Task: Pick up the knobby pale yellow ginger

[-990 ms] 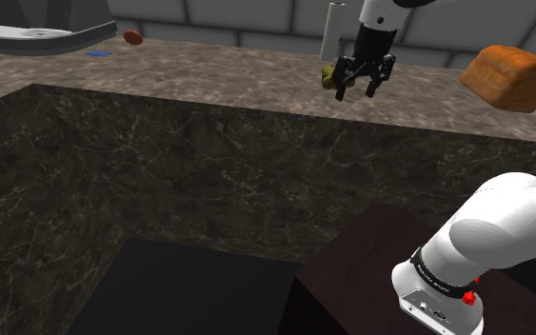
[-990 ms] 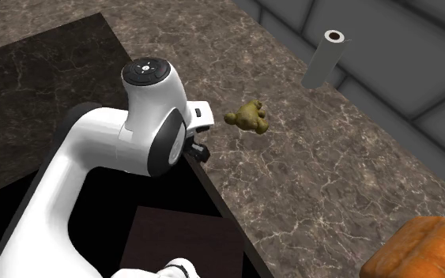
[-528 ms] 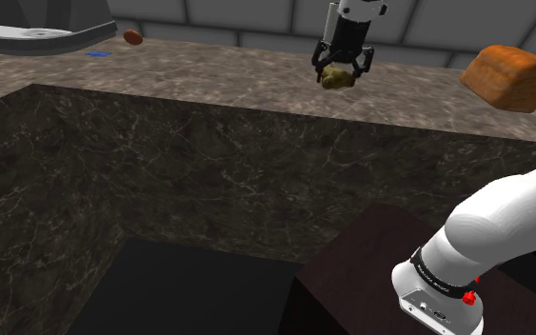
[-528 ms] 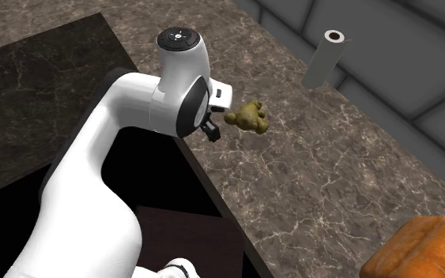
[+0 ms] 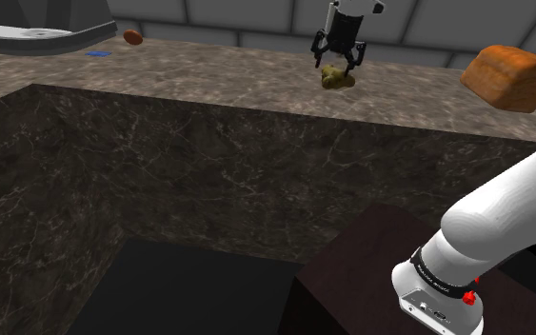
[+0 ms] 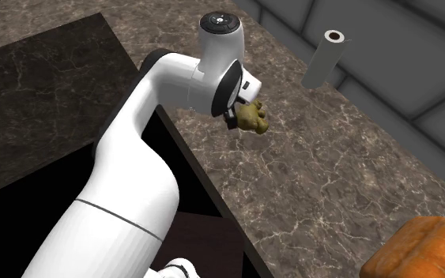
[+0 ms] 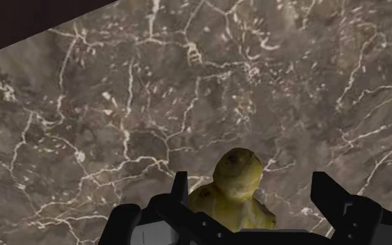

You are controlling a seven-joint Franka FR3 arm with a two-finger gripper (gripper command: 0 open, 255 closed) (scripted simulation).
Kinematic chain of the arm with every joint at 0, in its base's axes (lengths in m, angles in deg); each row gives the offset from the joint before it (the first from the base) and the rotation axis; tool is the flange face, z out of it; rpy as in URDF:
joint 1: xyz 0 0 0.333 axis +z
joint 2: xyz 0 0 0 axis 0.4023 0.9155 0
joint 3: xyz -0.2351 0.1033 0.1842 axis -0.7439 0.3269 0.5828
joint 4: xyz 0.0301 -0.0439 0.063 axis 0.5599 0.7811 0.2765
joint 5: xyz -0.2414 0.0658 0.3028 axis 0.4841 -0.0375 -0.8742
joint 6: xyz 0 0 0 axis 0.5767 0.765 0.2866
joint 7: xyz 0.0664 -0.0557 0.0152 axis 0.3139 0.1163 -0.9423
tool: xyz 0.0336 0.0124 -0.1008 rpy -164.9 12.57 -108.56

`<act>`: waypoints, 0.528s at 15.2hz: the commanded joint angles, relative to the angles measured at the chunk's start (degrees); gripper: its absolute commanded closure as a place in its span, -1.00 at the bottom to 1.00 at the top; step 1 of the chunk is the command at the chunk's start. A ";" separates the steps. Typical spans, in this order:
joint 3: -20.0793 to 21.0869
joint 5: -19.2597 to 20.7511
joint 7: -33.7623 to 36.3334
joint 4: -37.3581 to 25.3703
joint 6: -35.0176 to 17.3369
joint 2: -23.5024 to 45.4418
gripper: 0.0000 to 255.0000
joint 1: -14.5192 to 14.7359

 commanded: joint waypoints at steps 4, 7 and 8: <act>-0.13 0.11 1.16 2.73 -3.64 0.75 -1.00 -0.29; -0.12 0.13 1.19 4.61 -5.62 0.85 -1.00 -0.28; -0.12 0.13 1.19 4.62 -5.62 0.84 -1.00 -0.28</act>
